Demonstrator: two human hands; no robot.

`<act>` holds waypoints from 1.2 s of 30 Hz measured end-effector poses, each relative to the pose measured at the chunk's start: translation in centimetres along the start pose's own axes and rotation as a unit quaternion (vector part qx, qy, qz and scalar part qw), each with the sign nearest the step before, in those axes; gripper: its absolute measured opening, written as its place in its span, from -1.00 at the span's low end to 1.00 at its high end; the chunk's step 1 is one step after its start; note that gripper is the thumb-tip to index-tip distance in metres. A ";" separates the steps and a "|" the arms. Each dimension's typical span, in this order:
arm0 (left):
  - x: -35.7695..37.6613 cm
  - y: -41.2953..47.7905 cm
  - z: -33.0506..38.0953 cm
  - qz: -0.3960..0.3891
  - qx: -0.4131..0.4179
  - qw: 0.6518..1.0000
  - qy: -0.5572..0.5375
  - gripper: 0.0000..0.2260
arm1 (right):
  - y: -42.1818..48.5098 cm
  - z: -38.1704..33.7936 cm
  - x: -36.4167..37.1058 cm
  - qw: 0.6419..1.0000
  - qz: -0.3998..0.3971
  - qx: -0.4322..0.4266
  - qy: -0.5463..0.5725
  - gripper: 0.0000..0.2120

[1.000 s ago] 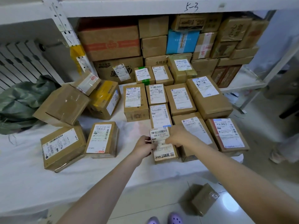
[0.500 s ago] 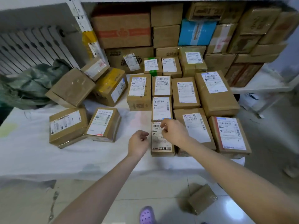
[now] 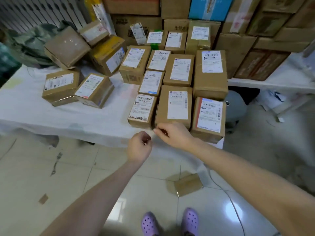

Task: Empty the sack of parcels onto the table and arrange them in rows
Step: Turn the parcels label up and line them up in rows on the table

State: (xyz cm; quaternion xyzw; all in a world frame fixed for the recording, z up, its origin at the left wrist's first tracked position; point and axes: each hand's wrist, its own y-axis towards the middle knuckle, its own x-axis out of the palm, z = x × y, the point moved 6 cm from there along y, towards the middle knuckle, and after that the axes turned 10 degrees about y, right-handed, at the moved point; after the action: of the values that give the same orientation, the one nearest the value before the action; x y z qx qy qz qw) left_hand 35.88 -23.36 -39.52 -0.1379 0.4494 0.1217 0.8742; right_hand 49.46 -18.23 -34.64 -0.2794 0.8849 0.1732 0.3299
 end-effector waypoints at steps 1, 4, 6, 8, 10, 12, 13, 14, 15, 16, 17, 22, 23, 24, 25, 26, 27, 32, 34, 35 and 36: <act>1.6 -0.5 -0.9 -0.051 -0.011 0.998 0.038 -0.91 | -0.9 -0.3 0.8 0.999 -0.020 -0.033 -0.021 -0.69; 6.7 -3.1 -5.0 -0.196 -0.053 0.968 0.148 -0.85 | -4.4 0.7 5.1 0.990 -0.117 -0.063 -0.049 -0.76; 9.4 -4.2 -7.5 -0.244 -0.070 0.954 0.161 -0.81 | -6.3 2.7 9.0 0.971 -0.218 -0.050 -0.089 -0.84; 12.0 -4.4 -9.7 -0.259 -0.079 0.949 0.160 -0.80 | -7.9 5.6 13.2 0.936 -0.320 -0.030 -0.146 -0.88; 14.6 -4.7 -11.4 -0.270 -0.090 0.945 0.158 -0.77 | -9.8 9.2 16.6 0.899 -0.400 0.011 -0.177 -0.89; 17.8 -4.7 -12.8 -0.288 -0.094 0.939 0.162 -0.76 | -11.6 13.5 19.9 0.868 -0.450 0.041 -0.204 -0.82; 19.5 -4.3 -13.5 -0.293 -0.095 0.938 0.161 -0.76 | -12.2 16.1 21.3 0.855 -0.467 0.059 -0.216 -0.78; 21.5 -3.9 -14.2 -0.294 -0.093 0.938 0.157 -0.75 | -12.8 18.9 22.9 0.841 -0.482 0.082 -0.231 -0.75; 24.0 -3.4 -15.0 -0.294 -0.091 0.940 0.149 -0.75 | -13.4 22.2 24.7 0.831 -0.491 0.097 -0.243 -0.71; 26.0 -2.8 -15.7 -0.295 -0.087 0.940 0.146 -0.74 | -13.9 25.2 26.1 0.824 -0.495 0.110 -0.253 -0.66; 27.7 -2.3 -16.1 -0.303 -0.090 0.938 0.143 -0.74 | -14.2 27.5 27.2 0.817 -0.498 0.123 -0.262 -0.59; 37.5 0.8 -20.8 -0.286 -0.095 0.946 0.117 -0.74 | -16.0 38.9 36.4 0.829 -0.462 0.115 -0.294 -0.08; 39.3 1.4 -21.9 -0.284 -0.098 0.947 0.116 -0.74 | -17.1 41.2 38.8 0.819 -0.472 0.128 -0.299 -0.05; 40.9 1.9 -23.1 -0.285 -0.097 0.946 0.118 -0.73 | -18.5 43.4 41.1 0.817 -0.478 0.146 -0.288 -0.06; 42.4 2.5 -24.1 -0.287 -0.098 0.946 0.119 -0.73 | -19.5 45.3 43.2 0.814 -0.478 0.144 -0.296 -0.11; 43.6 3.0 -25.0 -0.286 -0.097 0.946 0.116 -0.74 | -20.5 46.9 44.8 0.800 -0.499 0.129 -0.308 -0.19; 44.6 3.5 -25.8 -0.283 -0.096 0.948 0.111 -0.74 | -21.3 48.4 46.4 0.778 -0.522 0.096 -0.335 -0.28; 47.4 4.8 -28.8 -0.257 -0.091 0.956 0.107 -0.76 | -20.0 49.9 47.8 0.787 -0.493 -0.007 -0.372 0.19; 47.8 3.7 -29.1 -0.265 -0.092 0.952 0.119 -0.75 | -21.1 47.4 47.1 0.763 -0.532 -0.066 -0.360 0.34; 47.9 3.1 -29.1 -0.268 -0.090 0.952 0.120 -0.75 | -21.5 46.6 46.9 0.766 -0.525 -0.068 -0.365 0.32; 47.9 2.7 -29.0 -0.272 -0.088 0.951 0.118 -0.75 | -21.5 46.1 46.8 0.782 -0.509 -0.072 -0.353 0.29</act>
State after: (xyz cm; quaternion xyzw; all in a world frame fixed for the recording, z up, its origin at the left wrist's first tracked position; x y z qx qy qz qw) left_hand 40.28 -26.78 -95.33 -0.3448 0.4823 -0.0981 0.7993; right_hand 55.71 -30.28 -102.45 -0.6317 0.4207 0.1298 0.6380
